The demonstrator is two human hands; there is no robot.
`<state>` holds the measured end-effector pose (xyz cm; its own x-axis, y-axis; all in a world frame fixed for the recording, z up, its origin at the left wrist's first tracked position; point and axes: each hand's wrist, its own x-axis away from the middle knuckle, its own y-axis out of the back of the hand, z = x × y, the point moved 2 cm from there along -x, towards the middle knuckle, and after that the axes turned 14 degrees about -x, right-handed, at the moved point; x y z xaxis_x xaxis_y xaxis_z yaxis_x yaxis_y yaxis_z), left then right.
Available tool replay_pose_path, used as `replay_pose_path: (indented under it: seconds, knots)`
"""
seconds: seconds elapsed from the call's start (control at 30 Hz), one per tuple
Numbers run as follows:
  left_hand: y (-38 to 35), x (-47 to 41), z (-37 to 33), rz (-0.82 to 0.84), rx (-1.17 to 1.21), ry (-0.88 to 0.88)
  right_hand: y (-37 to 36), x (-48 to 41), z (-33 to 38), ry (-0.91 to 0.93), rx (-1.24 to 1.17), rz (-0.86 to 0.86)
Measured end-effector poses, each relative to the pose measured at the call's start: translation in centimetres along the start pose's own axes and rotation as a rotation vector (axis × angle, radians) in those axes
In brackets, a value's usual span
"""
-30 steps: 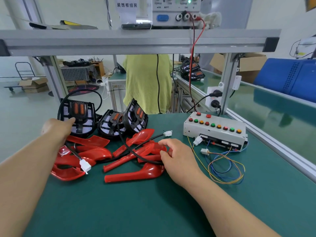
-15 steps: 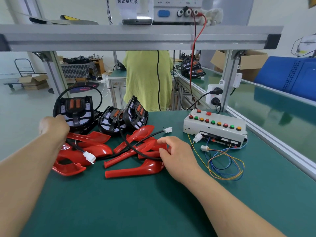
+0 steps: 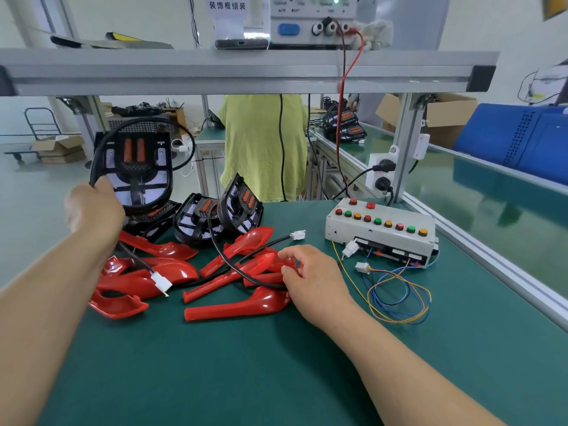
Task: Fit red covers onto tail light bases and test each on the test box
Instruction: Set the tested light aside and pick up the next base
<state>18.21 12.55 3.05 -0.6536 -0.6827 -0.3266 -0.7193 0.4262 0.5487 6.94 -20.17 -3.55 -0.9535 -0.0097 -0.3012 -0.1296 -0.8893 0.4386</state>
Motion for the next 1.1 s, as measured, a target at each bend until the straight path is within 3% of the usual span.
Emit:
replay_pose_path:
  seconds: [0.23,0.47,0.67,0.77,1.1]
  knots:
    - [0.0,3.0,-2.4,0.062,0.106,-0.07,0.3,0.1,0.1,-0.027,0.009,0.003]
    - [-1.3,6.4,-4.1,0.187,0.281,-0.004,0.3,-0.1,0.3,-0.045,0.026,-0.003]
    - [-1.7,10.4,-5.1,0.241,0.221,-0.181,0.5,0.0,0.5,-0.045,-0.041,-0.024]
    - [-2.2,12.2,-5.7,0.295,0.319,-0.164,0.7,-0.2,0.4,-0.051,-0.099,-0.034]
    - [-2.4,17.5,-5.1,0.355,0.212,-0.336,0.6,-0.2,0.8,-0.276,-0.947,0.087]
